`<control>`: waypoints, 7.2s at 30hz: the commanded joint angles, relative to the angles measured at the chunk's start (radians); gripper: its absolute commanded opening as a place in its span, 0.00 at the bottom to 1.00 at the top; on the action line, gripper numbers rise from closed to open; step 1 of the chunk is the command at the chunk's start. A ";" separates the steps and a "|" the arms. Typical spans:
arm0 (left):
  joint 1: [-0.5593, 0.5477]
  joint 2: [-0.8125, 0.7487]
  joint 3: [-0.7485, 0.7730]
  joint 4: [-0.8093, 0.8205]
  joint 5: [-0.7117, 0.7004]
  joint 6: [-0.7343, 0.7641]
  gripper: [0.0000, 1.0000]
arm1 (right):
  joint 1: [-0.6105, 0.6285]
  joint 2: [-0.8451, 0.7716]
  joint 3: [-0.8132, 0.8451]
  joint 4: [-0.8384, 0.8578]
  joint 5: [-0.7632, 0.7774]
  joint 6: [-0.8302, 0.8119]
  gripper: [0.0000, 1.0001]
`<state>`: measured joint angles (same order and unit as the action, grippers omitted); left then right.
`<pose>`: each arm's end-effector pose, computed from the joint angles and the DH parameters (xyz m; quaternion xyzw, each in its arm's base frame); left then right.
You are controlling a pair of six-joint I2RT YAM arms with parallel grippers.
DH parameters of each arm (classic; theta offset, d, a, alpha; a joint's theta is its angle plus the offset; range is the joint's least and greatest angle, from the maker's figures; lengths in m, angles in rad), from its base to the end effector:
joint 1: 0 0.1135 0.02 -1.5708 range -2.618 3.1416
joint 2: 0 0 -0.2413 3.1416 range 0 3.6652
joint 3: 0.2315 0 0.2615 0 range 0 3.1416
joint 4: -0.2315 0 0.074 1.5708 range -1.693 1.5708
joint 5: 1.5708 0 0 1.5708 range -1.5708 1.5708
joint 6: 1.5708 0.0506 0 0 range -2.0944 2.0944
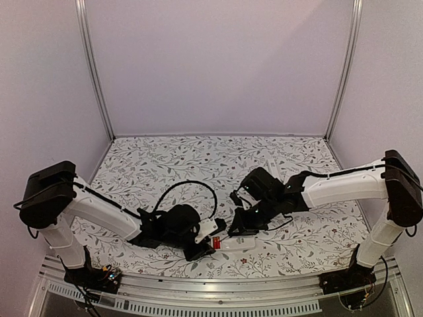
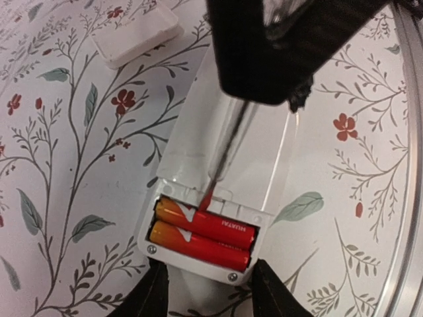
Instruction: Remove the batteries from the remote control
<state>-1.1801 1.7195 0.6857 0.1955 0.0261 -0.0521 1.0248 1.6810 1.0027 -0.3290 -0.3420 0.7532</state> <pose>0.1210 -0.2971 0.0715 0.5030 0.7865 -0.2169 0.2852 0.1659 0.3057 0.1375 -0.1750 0.9314 0.3157 0.0457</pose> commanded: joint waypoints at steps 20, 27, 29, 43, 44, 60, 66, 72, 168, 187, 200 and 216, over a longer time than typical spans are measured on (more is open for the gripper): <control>0.101 0.163 0.166 0.028 -0.396 -0.140 0.46 | -0.025 -0.203 -0.071 -0.042 0.225 -0.048 0.00; 0.118 0.092 0.200 -0.063 -0.342 -0.342 0.47 | -0.038 -0.214 -0.101 -0.063 0.270 -0.029 0.00; 0.118 0.066 0.194 -0.082 -0.292 -0.417 0.47 | -0.042 -0.211 -0.108 -0.075 0.283 -0.021 0.00; 0.117 0.003 0.108 0.057 0.095 -0.768 0.49 | -0.034 -0.181 -0.147 -0.039 0.205 -0.026 0.00; 0.118 0.010 0.107 0.066 0.108 -0.777 0.50 | -0.027 -0.177 -0.145 -0.032 0.196 -0.028 0.00; 0.105 -0.010 0.165 -0.109 0.011 -0.747 0.60 | 0.016 -0.215 -0.129 -0.076 0.301 0.006 0.00; 0.087 -0.052 0.147 -0.167 0.035 -0.807 0.65 | 0.016 -0.200 -0.131 -0.077 0.293 0.004 0.00; 0.058 -0.055 0.091 -0.110 0.119 -0.918 0.68 | 0.017 -0.199 -0.140 -0.059 0.269 -0.004 0.00; 0.013 0.200 0.375 -0.481 0.037 0.236 0.33 | -0.057 -0.263 -0.230 -0.031 0.106 -0.123 0.00; 0.009 0.222 0.374 -0.482 0.024 0.248 0.31 | -0.158 -0.215 -0.407 0.316 -0.202 -0.103 0.00; 0.014 0.235 0.380 -0.489 -0.023 0.256 0.30 | -0.190 -0.182 -0.441 0.554 -0.510 -0.153 0.00; 0.044 0.267 0.402 -0.513 -0.076 0.250 0.29 | -0.200 -0.326 -0.488 0.571 -0.576 -0.117 0.00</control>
<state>-1.1740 1.8912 1.1015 -0.3176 0.1059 0.1677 0.8310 1.4017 0.5266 0.1940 -0.8383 0.6289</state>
